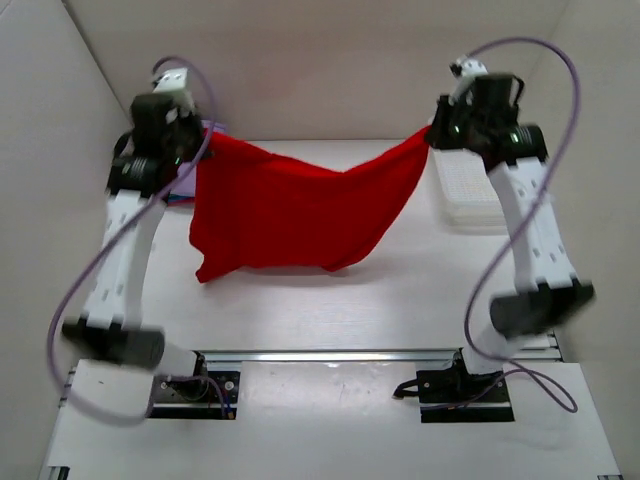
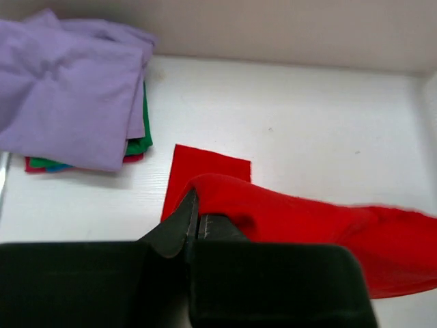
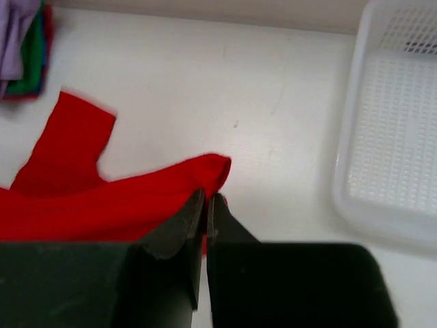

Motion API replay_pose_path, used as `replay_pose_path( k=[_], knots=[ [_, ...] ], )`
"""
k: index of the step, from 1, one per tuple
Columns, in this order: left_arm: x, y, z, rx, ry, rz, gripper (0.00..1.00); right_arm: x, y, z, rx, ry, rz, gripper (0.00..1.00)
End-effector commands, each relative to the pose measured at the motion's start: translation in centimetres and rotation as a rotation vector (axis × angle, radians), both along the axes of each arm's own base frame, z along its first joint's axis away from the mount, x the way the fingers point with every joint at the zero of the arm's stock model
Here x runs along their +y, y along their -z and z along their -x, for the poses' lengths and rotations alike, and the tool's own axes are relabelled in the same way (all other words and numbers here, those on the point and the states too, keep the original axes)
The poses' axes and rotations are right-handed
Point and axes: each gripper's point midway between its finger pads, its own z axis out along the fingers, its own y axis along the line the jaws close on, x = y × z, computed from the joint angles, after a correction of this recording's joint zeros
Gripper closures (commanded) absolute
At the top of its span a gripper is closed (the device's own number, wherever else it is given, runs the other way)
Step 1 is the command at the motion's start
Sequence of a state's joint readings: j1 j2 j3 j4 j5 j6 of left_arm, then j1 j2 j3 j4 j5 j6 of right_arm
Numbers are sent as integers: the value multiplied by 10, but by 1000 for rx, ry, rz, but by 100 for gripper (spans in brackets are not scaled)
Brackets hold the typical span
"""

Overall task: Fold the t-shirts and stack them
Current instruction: Flatten out the tshirt

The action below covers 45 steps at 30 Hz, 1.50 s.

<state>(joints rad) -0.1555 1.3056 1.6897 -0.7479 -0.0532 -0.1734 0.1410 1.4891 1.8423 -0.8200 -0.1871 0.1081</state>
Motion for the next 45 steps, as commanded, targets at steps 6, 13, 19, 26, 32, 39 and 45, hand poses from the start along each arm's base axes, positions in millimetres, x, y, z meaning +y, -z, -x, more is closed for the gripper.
replay_pose_path(
  k=[6, 13, 19, 26, 32, 39, 45],
  knots=[
    [-3, -46, -129, -111, 75, 42, 100, -36, -44, -127, -199, 168, 192, 100],
    [60, -177, -89, -497, 47, 181, 100, -70, -203, -81, -671, 207, 71, 100],
    [49, -211, -43, -570, 59, 123, 100, -83, -231, -30, -731, 185, 60, 100],
    [32, -235, 9, -631, 79, 106, 100, -60, -251, 27, -785, 153, 100, 100],
    [22, -252, 42, -682, 68, 87, 100, -59, -257, 57, -806, 140, 94, 100],
    [11, -223, 13, -590, 104, 131, 97, -56, -225, 27, -717, 108, 89, 100],
    [9, -153, -61, -386, 94, 173, 100, -45, -160, -55, -538, 79, 118, 100]
  ],
)
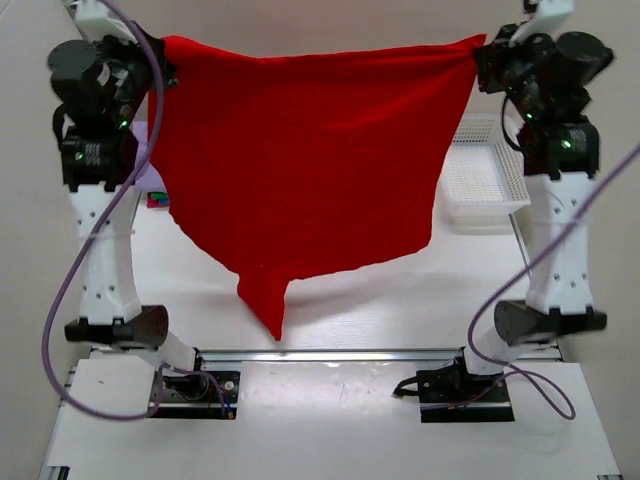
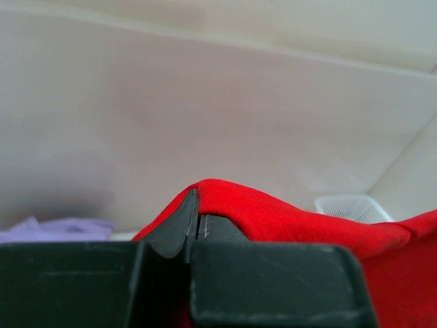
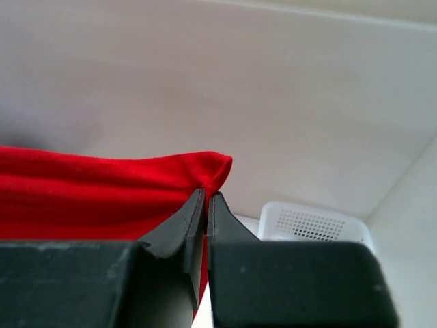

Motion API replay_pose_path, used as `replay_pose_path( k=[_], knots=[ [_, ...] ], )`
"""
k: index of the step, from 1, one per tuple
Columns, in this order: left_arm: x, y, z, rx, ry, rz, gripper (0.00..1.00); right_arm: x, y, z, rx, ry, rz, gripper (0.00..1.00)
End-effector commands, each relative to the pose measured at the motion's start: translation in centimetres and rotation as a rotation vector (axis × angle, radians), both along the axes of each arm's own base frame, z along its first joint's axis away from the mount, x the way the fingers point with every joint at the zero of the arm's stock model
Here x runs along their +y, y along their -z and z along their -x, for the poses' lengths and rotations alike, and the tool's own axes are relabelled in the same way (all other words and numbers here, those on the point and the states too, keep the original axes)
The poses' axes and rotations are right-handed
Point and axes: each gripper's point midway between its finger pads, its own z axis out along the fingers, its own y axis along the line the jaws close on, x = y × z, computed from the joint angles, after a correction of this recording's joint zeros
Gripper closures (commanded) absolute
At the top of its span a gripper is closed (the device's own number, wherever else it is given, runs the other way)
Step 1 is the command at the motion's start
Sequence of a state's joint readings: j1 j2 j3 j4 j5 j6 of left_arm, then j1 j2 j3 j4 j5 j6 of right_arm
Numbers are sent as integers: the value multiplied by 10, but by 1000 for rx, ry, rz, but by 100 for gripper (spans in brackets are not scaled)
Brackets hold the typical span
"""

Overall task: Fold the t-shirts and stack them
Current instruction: Flatten out the tshirt

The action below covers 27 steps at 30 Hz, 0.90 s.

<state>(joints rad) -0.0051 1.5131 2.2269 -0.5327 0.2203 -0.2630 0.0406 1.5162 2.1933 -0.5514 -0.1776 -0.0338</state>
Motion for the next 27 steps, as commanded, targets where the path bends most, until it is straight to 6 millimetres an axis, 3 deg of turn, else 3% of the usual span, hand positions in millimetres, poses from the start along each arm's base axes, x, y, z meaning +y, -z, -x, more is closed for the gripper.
replay_pose_path(
  k=[1, 2, 5, 6, 9, 11, 14, 16, 19, 21, 22, 23, 25, 26, 27],
  knots=[
    [3, 58, -53, 168, -14, 27, 100, 5, 44, -54, 112, 8, 33, 100],
    [3, 74, -72, 203, -14, 20, 100, 9, 54, -74, 129, 7, 40, 100],
    [2, 96, -102, 245, -10, 25, 100, 13, 69, -100, 150, 8, 43, 100],
    [15, 107, -118, 264, -29, 32, 100, 13, 69, -110, 139, 12, 44, 100],
    [20, 114, -142, 251, -29, 35, 100, 11, 73, -131, 118, 13, 42, 100],
    [24, 102, -147, 209, -19, 71, 100, 4, 72, -139, 96, 17, 36, 100],
    [36, 59, -131, 93, 3, 118, 100, -13, 28, -126, -26, 26, 10, 100],
    [45, 23, -110, 4, 12, 140, 100, -30, 2, -111, -95, 28, -5, 100],
    [45, 9, -91, -21, 9, 131, 100, -50, -8, -96, -108, 47, -35, 100],
    [34, 14, -88, -5, 14, 92, 100, -54, 4, -94, -72, 48, -36, 100],
    [32, 21, -90, 15, -2, 88, 100, -50, 21, -99, -26, 45, -26, 100],
    [28, 40, -96, 67, -7, 68, 100, -49, 25, -97, -13, 50, -33, 100],
    [19, 72, -103, 161, -48, 37, 100, -37, 71, -106, 84, 51, 24, 100],
    [17, 112, -107, 284, -67, 20, 100, -30, 101, -112, 148, 34, 32, 100],
    [17, 126, -106, 323, -70, 13, 100, -27, 117, -113, 190, 27, 32, 100]
  ],
)
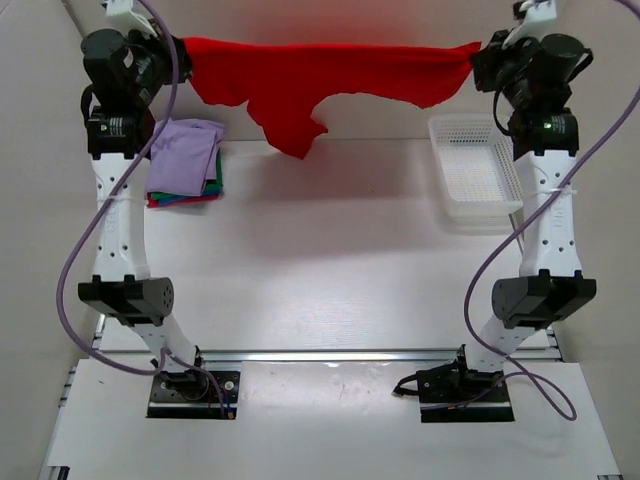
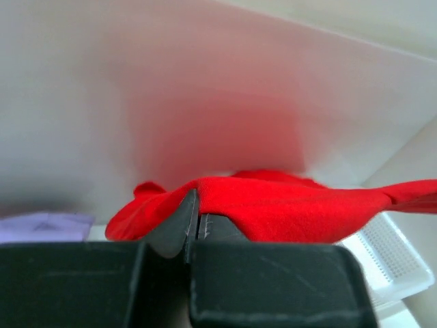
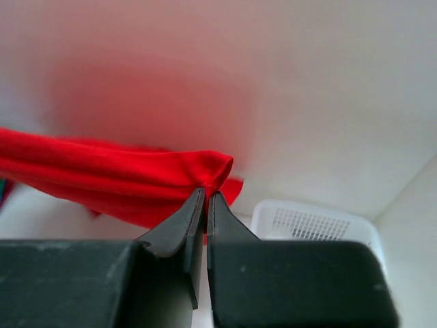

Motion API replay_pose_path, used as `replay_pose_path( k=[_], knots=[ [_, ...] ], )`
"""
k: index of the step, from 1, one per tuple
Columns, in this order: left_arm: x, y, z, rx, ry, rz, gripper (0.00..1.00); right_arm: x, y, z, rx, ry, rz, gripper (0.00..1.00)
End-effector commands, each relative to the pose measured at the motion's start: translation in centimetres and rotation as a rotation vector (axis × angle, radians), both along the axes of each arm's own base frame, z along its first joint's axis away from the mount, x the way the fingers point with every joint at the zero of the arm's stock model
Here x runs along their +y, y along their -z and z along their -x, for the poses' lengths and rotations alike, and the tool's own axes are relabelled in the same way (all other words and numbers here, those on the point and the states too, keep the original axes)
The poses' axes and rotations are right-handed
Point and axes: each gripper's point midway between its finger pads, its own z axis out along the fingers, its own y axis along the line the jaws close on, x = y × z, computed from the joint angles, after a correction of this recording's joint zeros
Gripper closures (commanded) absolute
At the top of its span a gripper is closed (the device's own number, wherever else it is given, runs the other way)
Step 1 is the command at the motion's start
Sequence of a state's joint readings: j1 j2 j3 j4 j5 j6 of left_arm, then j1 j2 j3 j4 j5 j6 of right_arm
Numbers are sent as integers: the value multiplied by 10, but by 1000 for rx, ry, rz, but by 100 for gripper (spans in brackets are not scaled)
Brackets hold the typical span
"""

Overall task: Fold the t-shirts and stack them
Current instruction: Flatten out the tshirt

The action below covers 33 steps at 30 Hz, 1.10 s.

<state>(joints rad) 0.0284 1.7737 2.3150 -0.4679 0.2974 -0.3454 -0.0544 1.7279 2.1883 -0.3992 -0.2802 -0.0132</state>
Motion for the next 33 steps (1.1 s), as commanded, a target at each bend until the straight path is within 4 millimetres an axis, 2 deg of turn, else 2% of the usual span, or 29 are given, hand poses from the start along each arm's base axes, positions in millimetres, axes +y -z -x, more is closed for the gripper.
replay_pose_path(
  k=[1, 2, 3, 4, 6, 7, 8, 9, 10, 11, 13, 15, 16, 18, 19, 20, 22, 23, 24, 25, 27, 31, 33],
  knots=[
    [21, 104, -9, 296, -136, -74, 100, 3, 95, -23, 202, 20, 46, 100],
    [8, 143, 3, 404, -112, -76, 100, 9, 122, -21, 279, 6, 37, 100],
    [5, 181, 22, 498, -107, -70, 100, 12, 142, -20, 331, 4, 33, 100],
    [1, 194, 32, 513, -96, -37, 100, 18, 167, -10, 408, 14, 41, 100],
    [-11, 252, 95, 609, -64, 7, 100, 33, 222, 25, 557, 35, 39, 100],
    [-26, 263, 112, 622, -34, 16, 100, 34, 237, 37, 593, 39, 36, 100],
    [-32, 296, 142, 678, -24, 2, 100, 43, 260, 63, 663, 46, -29, 100],
    [-44, 321, 172, 717, -8, -18, 100, 53, 275, 76, 700, 26, -42, 100],
    [-55, 349, 197, 767, 23, -30, 100, 61, 318, 118, 812, 48, -69, 100],
    [-63, 376, 221, 827, 47, -30, 100, 60, 348, 145, 895, 81, -73, 100],
    [-65, 399, 242, 878, 67, -15, 100, 59, 377, 171, 992, 91, -103, 100],
    [-53, 438, 271, 961, 58, -19, 100, 51, 419, 208, 1131, 111, -175, 100],
    [-45, 451, 281, 979, 40, -6, 100, 51, 426, 215, 1154, 115, -177, 100],
    [-37, 453, 285, 965, 24, 7, 97, 39, 451, 240, 1239, 163, -130, 100],
    [-36, 450, 285, 947, 16, 4, 90, 35, 456, 248, 1260, 182, -114, 99],
    [-39, 448, 287, 952, 25, 0, 75, 35, 462, 254, 1280, 178, -116, 100],
    [-38, 445, 285, 953, 7, -15, 46, 35, 465, 258, 1287, 173, -127, 93],
    [-41, 440, 284, 953, 23, -19, 24, 31, 462, 256, 1285, 184, -138, 79],
    [-39, 441, 283, 964, 18, -16, 15, 29, 458, 252, 1263, 184, -141, 62],
    [-36, 437, 280, 961, 9, -5, 14, 27, 453, 247, 1241, 181, -137, 49],
    [-37, 433, 278, 955, 15, 15, 12, 23, 447, 243, 1227, 196, -142, 43],
    [-34, 423, 268, 923, -7, -1, 10, 15, 436, 234, 1185, 214, -148, 42],
    [-39, 422, 273, 958, 39, -25, 15, 18, 433, 234, 1192, 195, -152, 42]
  ],
)
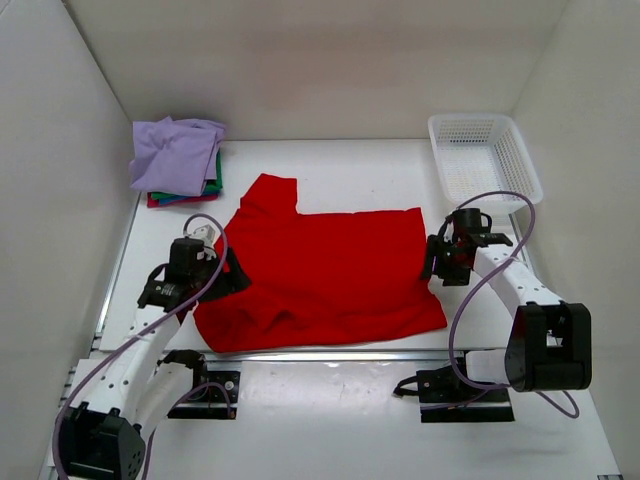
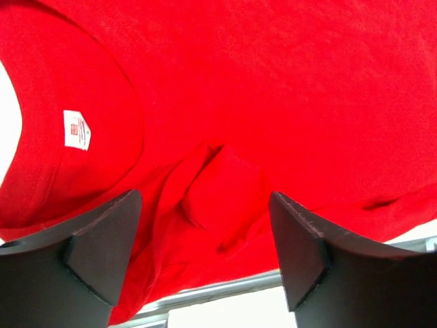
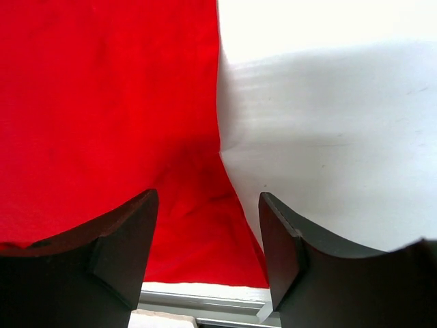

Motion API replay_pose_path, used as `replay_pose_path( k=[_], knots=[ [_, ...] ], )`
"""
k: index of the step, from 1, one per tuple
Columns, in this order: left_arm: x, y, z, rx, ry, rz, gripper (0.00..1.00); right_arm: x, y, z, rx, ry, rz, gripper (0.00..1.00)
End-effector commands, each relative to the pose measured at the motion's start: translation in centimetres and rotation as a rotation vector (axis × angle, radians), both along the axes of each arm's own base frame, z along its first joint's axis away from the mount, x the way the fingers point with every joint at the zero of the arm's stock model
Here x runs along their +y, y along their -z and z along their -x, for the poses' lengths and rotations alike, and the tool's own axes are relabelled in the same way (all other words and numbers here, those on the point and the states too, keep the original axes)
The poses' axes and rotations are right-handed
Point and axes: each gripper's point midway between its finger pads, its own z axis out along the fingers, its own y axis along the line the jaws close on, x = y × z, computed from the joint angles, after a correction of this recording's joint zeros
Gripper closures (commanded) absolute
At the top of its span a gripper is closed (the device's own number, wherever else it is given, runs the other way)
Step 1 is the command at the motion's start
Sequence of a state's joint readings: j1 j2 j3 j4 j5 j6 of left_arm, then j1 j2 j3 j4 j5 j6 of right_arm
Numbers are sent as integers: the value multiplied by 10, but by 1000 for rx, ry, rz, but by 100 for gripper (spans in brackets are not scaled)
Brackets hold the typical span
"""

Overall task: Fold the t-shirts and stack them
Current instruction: Flatten out the tshirt

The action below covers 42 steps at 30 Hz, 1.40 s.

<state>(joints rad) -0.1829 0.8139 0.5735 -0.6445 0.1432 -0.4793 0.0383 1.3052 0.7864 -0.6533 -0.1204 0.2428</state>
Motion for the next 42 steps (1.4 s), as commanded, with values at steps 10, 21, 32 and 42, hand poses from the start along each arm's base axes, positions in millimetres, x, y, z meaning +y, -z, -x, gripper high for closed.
replay_pose_path(
  k=[10, 21, 32, 42],
  knots=[
    [-35, 27, 59, 268, 106, 121, 46, 20, -33, -19, -106, -42, -34, 44],
    [-36, 59, 65, 336, 15, 86, 40, 24, -35, -21, -116, -44, -60, 46],
    [-21, 58, 38, 192, -114, 53, 45, 26, -37, -21, -122, -53, -64, 47],
    [-22, 68, 34, 206, -118, 31, 47, 27, -40, -22, -130, -55, -63, 48]
  ],
)
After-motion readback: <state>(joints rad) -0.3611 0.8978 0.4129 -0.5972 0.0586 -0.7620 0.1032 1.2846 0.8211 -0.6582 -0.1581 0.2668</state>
